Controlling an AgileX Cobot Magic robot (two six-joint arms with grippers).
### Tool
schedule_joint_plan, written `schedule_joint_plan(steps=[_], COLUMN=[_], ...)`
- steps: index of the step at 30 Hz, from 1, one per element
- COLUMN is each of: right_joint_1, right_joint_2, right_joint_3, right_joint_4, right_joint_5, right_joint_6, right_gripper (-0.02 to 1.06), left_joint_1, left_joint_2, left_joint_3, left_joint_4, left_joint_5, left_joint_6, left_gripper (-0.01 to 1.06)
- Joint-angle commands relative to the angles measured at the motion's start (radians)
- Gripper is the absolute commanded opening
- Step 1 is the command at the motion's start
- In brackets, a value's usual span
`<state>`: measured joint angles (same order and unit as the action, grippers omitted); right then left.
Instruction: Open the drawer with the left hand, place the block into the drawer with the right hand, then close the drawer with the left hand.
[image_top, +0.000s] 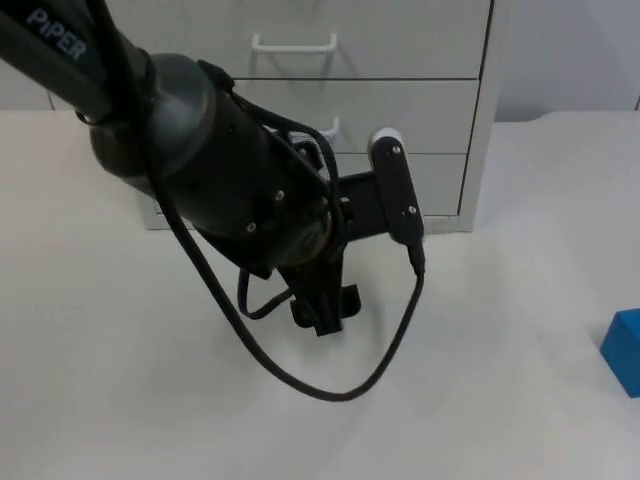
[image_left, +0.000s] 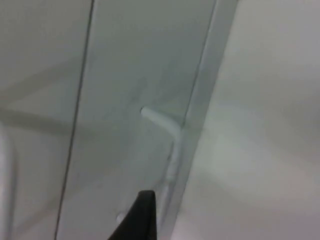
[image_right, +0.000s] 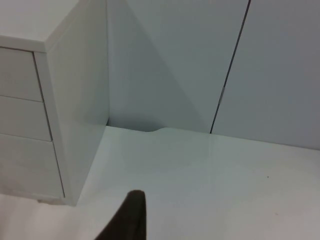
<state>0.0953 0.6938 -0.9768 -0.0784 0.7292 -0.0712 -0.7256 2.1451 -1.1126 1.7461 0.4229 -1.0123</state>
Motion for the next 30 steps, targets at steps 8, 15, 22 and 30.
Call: schedule_joint_plan(steps=[8, 15, 22, 30], right_joint_1=[-0.002, -0.002, -0.002, -0.002], right_joint_2=[0.0, 0.0, 0.0, 0.0], right_joint_3=[-0.008, -0.008, -0.008, -0.008], right_joint_4=[-0.004, -0.004, -0.004, -0.004], right_joint_5=[-0.005, -0.007, -0.009, -0.011], right_joint_6=[-0.005, -0.005, -0.005, -0.003], right_gripper=[1.03, 1.03, 1.03, 1.03], left_joint_1=[0.018, 0.048, 0.055, 0.053], left_joint_2=[-0.001, -0.001, -0.001, -0.001], left_joint_3=[-0.041, -0.043, -0.043, -0.043], left_joint_4=[-0.002, -0.002, -0.002, -0.002], left_joint_5=[-0.06, -0.069, -0.101, -0.089], left_joint_6=[0.006, 0.002, -0.012, -0.006], left_gripper=[0.98, 0.98, 0.98, 0.98])
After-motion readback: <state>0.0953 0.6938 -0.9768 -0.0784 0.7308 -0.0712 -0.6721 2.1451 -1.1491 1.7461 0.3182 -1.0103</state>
